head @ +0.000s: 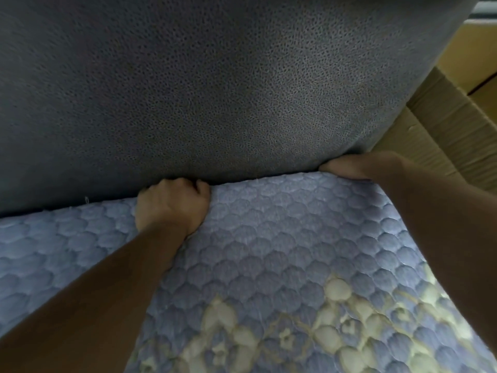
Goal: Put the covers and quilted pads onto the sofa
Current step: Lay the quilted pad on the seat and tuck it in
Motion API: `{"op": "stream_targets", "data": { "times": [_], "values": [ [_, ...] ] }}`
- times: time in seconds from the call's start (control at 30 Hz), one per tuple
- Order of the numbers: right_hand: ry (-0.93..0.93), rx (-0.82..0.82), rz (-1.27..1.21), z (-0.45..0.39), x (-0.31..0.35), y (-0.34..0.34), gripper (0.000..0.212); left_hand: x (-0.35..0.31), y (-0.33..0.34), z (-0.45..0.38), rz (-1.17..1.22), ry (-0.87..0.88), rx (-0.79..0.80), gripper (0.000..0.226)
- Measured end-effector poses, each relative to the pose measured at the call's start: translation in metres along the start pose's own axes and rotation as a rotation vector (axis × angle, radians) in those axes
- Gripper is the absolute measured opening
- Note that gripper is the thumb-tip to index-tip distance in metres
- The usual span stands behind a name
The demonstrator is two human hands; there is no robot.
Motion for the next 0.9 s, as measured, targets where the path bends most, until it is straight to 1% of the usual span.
{"op": "stream_targets", "data": {
  "times": [0.03, 0.07, 0.1, 0.13, 0.17, 0.2, 0.23, 0.3, 0.37, 0.43, 0.5, 0.57, 0.6, 0.63, 0.67, 0.7, 0.73, 0.77, 0.8, 0.83, 0.87, 0.9],
  "values": [
    [-0.004, -0.048, -0.082, -0.003, -0.003, 0.003, 0.038, 0.000, 0.000, -0.001, 0.003, 0.002, 0.000, 0.059],
    [0.002, -0.113, -0.077, -0.002, -0.005, 0.004, 0.040, 0.001, 0.000, -0.001, 0.005, 0.003, 0.001, 0.059],
    [0.005, -0.255, -0.032, 0.001, -0.007, 0.007, 0.045, 0.001, 0.000, -0.001, 0.005, 0.005, 0.008, 0.059],
    [0.012, -0.442, 0.019, 0.008, -0.011, 0.010, 0.049, 0.000, 0.000, 0.000, 0.002, 0.006, 0.017, 0.059],
    [0.002, -0.643, 0.048, 0.017, -0.016, 0.018, 0.048, -0.001, -0.002, 0.000, -0.002, 0.002, 0.032, 0.059],
    [-0.039, -0.804, 0.025, 0.032, -0.021, 0.032, 0.044, -0.002, -0.004, 0.001, 0.001, -0.002, 0.039, 0.059],
    [-0.073, -0.909, 0.021, 0.049, -0.029, 0.049, 0.043, -0.005, -0.008, 0.001, 0.002, -0.006, 0.033, 0.060],
    [-0.077, -0.978, 0.102, 0.084, -0.045, 0.086, 0.049, -0.010, -0.015, 0.002, -0.019, -0.011, 0.009, 0.061],
    [-0.015, -0.927, 0.162, 0.096, -0.061, 0.107, 0.058, -0.015, -0.021, 0.007, -0.081, -0.016, 0.013, 0.059],
    [0.027, -0.846, 0.153, 0.096, -0.065, 0.105, 0.063, -0.020, -0.027, 0.020, -0.135, 0.073, -0.006, 0.052],
    [0.004, -0.756, 0.124, 0.095, -0.062, 0.096, 0.067, -0.021, -0.027, 0.041, -0.186, 0.158, -0.040, 0.042],
    [-0.086, -0.664, 0.066, 0.104, -0.067, 0.094, 0.067, -0.032, -0.028, 0.062, -0.187, 0.215, -0.059, 0.042],
    [-0.154, -0.639, 0.008, 0.119, -0.075, 0.098, 0.065, -0.046, -0.028, 0.073, -0.168, 0.302, -0.076, 0.045],
    [-0.226, -0.653, -0.067, 0.142, -0.085, 0.108, 0.061, -0.067, -0.028, 0.084, -0.136, 0.412, -0.079, 0.049],
    [-0.260, -0.712, -0.149, 0.170, -0.102, 0.123, 0.057, -0.097, -0.030, 0.096, -0.094, 0.534, -0.038, 0.052],
    [-0.233, -0.774, -0.218, 0.199, -0.125, 0.144, 0.053, -0.131, -0.029, 0.109, -0.030, 0.655, 0.035, 0.054],
    [-0.150, -0.805, -0.267, 0.228, -0.153, 0.166, 0.051, -0.168, -0.030, 0.122, 0.030, 0.781, 0.125, 0.054],
    [-0.023, -0.791, -0.295, 0.256, -0.182, 0.186, 0.050, -0.207, -0.029, 0.134, 0.053, 0.903, 0.193, 0.056],
    [0.117, -0.740, -0.302, 0.275, -0.214, 0.204, 0.051, -0.244, -0.029, 0.143, 0.011, 1.011, 0.255, 0.060],
    [0.248, -0.656, -0.310, 0.288, -0.245, 0.218, 0.053, -0.277, -0.028, 0.148, -0.069, 1.102, 0.323, 0.064],
    [0.363, -0.555, -0.341, 0.296, -0.272, 0.226, 0.057, -0.304, -0.025, 0.148, -0.200, 1.149, 0.398, 0.066],
    [0.439, -0.448, -0.391, 0.300, -0.295, 0.229, 0.061, -0.325, -0.017, 0.145, -0.347, 1.158, 0.460, 0.064]
  ]
}}
Point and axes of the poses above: each hand's wrist, its own z-axis away from the middle knuckle, its own y-axis out of the palm, x = y × z, the point moved 2 cm from there along -z, towards the middle knuckle, and after that the axes turned 1 degree about x, right-handed, at the moved point
